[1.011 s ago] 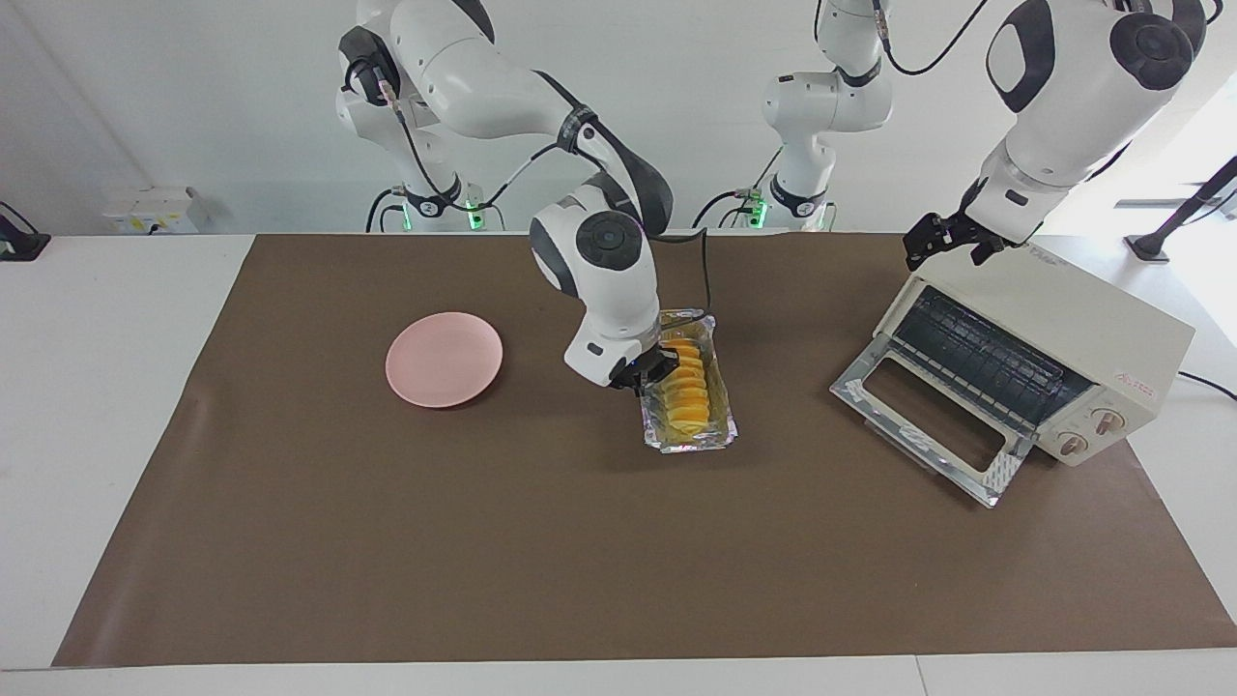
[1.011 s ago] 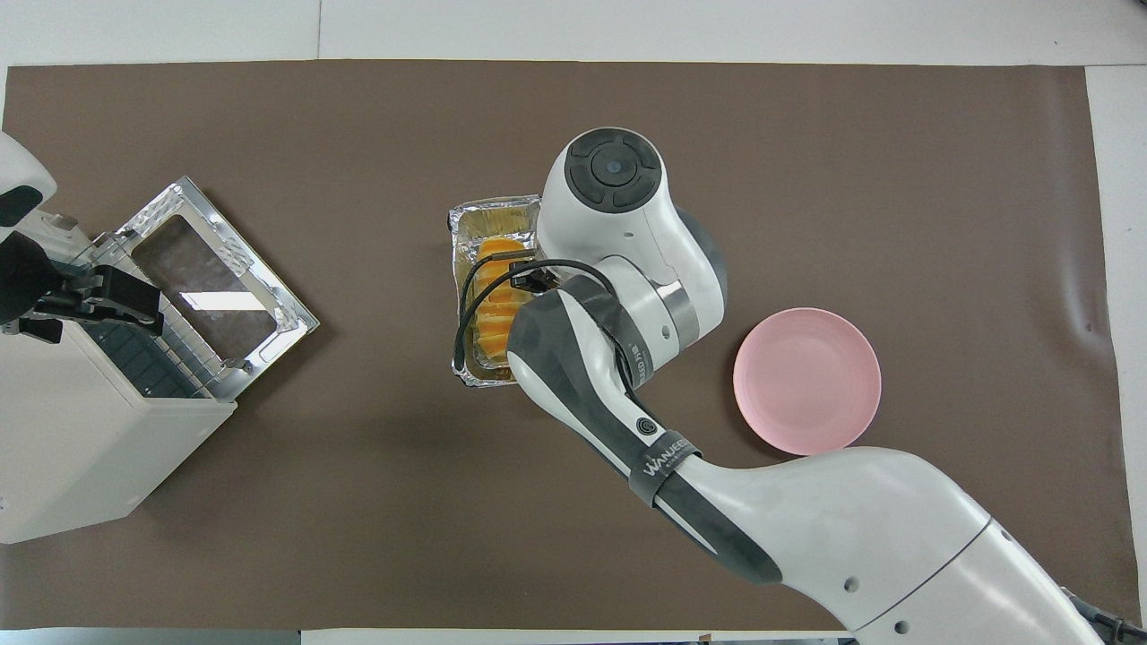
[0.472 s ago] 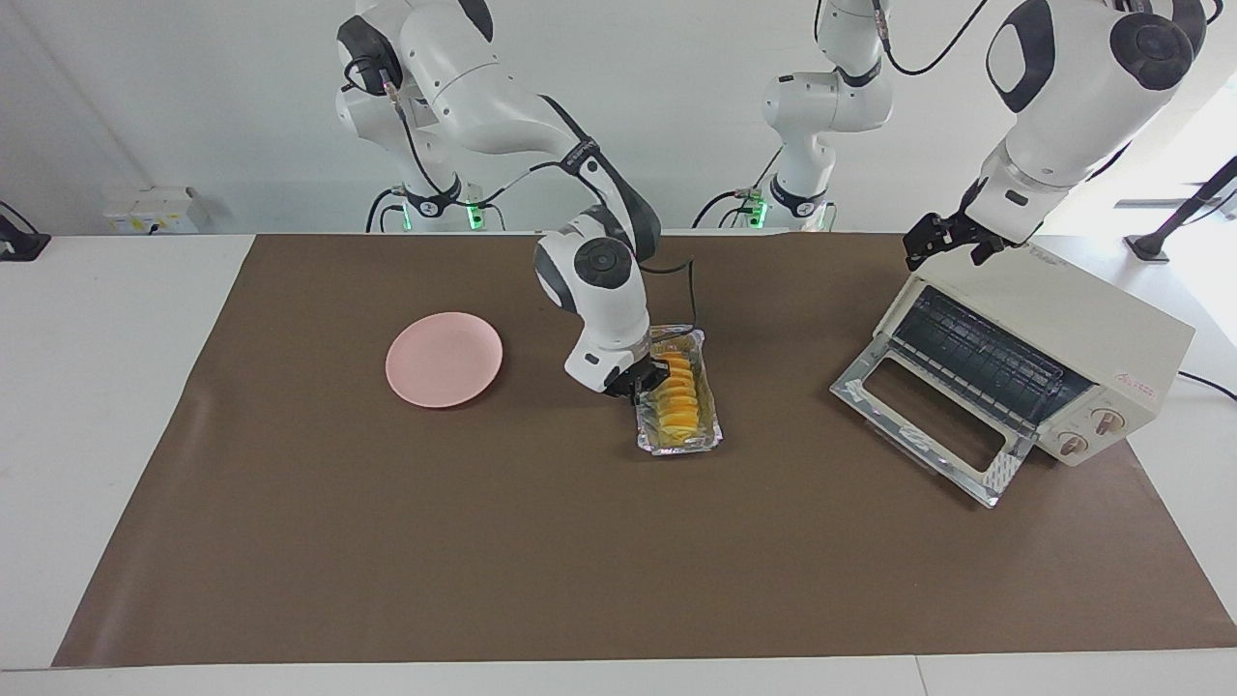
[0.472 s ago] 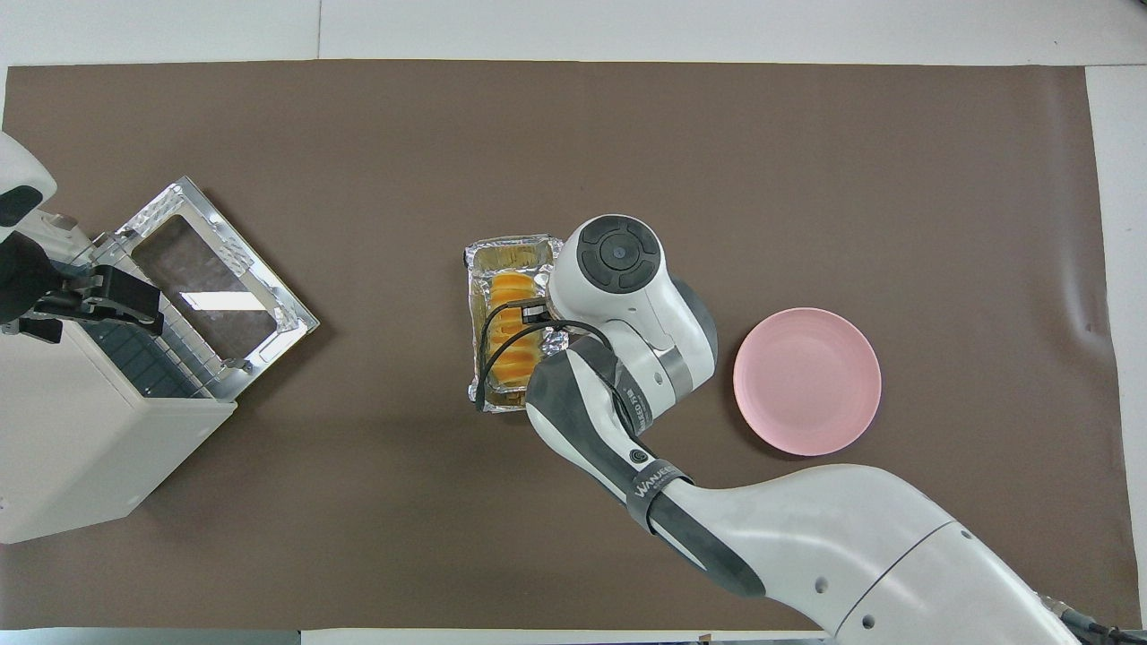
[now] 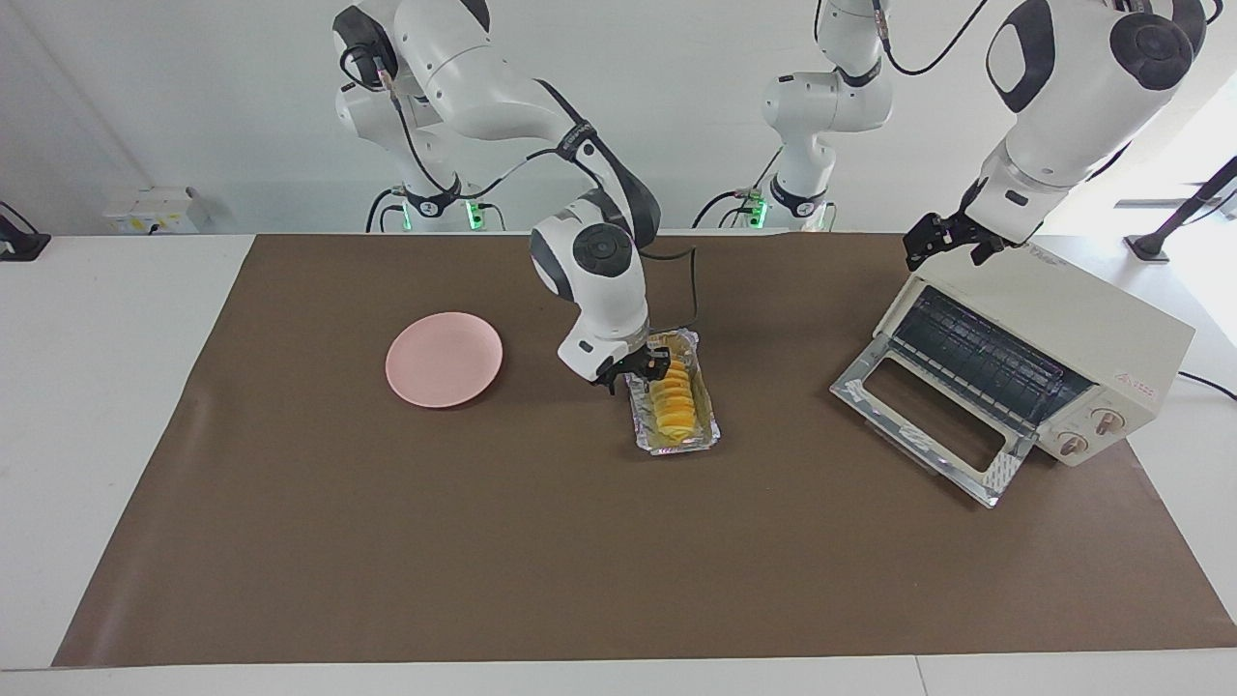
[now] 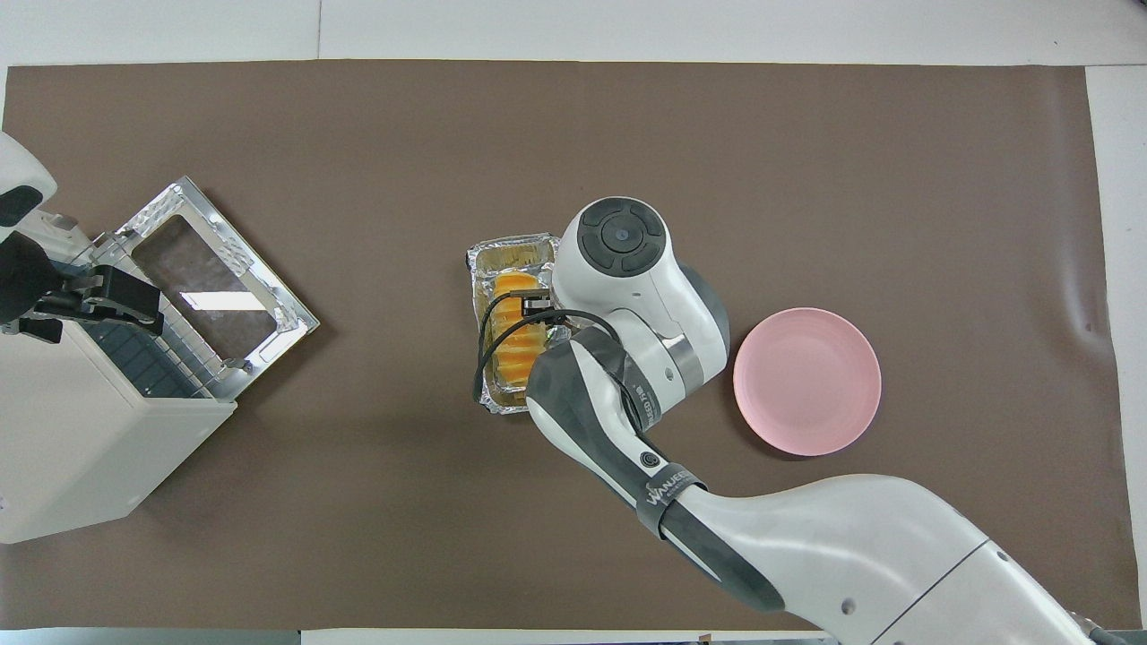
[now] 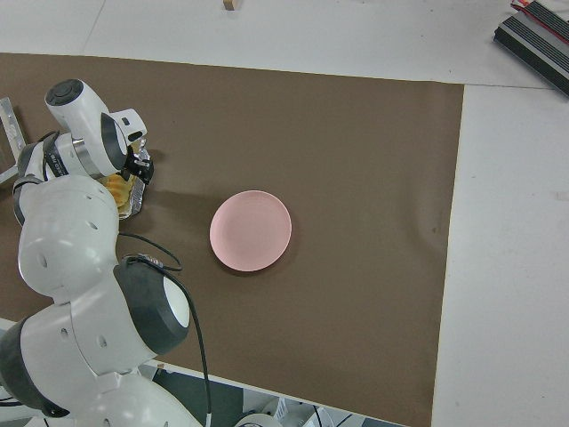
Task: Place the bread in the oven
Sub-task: 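Release the tray and withdraw the right gripper to rest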
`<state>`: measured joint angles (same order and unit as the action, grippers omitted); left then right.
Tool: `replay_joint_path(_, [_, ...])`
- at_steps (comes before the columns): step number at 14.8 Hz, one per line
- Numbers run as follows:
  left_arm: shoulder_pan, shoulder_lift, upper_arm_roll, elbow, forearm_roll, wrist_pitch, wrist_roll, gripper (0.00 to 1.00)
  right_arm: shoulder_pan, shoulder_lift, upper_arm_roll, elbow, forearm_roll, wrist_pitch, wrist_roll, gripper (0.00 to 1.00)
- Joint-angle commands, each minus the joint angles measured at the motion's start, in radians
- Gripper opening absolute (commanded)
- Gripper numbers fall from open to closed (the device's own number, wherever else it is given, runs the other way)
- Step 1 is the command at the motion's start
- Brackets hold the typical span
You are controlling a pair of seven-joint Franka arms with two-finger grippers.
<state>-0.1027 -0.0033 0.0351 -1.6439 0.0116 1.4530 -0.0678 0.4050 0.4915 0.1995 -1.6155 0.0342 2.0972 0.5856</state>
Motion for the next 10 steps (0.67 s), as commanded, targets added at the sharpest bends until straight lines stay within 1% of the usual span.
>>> replay_joint_path(1, [-0.003,-0.023,0.005,-0.014,0.002,-0.013,-0.003,1.0,-0.07,-0.034,0.005,0.075,0.015,-0.139,-0.007,1.0])
replay_joint_path(3, [-0.003,-0.023,0.005,-0.014,0.002,-0.013,-0.003,1.0,-0.124,-0.085,0.002,0.071,0.013,-0.189,-0.083,1.0])
replay_joint_path(5, [-0.005,-0.023,0.005,-0.014,0.002,-0.013,-0.003,1.0,-0.196,-0.132,-0.002,0.06,0.0,-0.226,-0.246,1.0])
replay_joint_path(7, [-0.005,-0.023,0.005,-0.014,0.002,-0.013,-0.003,1.0,-0.265,-0.168,-0.002,0.054,-0.005,-0.25,-0.385,1.0])
replay_joint_path(10, [-0.005,-0.023,0.005,-0.014,0.002,-0.013,-0.001,1.0,-0.35,-0.211,-0.003,0.052,-0.02,-0.314,-0.536,1.0])
